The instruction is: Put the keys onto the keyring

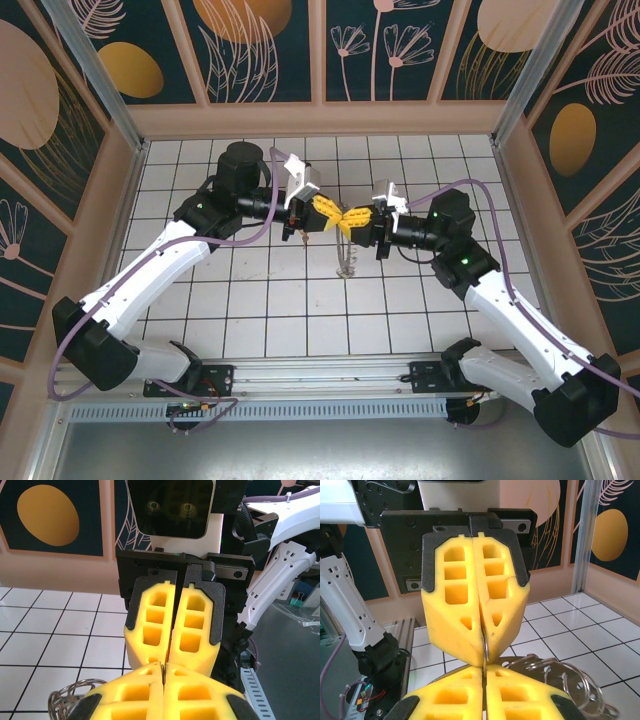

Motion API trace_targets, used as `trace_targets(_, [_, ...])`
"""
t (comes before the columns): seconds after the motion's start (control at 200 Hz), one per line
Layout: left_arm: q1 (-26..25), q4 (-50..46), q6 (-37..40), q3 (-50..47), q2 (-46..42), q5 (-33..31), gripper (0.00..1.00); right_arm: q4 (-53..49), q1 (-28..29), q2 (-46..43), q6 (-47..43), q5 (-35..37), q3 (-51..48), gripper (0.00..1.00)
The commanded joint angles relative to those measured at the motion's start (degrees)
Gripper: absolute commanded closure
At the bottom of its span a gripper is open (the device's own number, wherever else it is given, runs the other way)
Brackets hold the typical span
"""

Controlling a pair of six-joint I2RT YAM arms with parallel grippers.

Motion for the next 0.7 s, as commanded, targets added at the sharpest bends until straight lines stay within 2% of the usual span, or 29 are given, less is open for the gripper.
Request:
trace_targets(0.0, [-1.15,1.41,-0.03,-0.28,0.65,1.87,1.0,6.2,1.29,-0.36,1.32,1.09,-0.09,0.9])
trace_targets(0.195, [-1.36,1.42,0.0,-0.25,0.56,2.12,1.0,8.92,1.3,-0.26,3.34,1.99,-0.93,1.0])
trace_targets(0.455, [-1.45,0.75,0.01,-0.83,0.18,1.63,1.0,10.14,1.21,-1.65,4.09,4.38,-1.46,1.0])
trace_targets(0.696, [-1.37,-6.82,3.93,-0.01,-0.16,-2.29,1.0,1.83,0.95,-0.91,2.24,4.5,2.73,1.0])
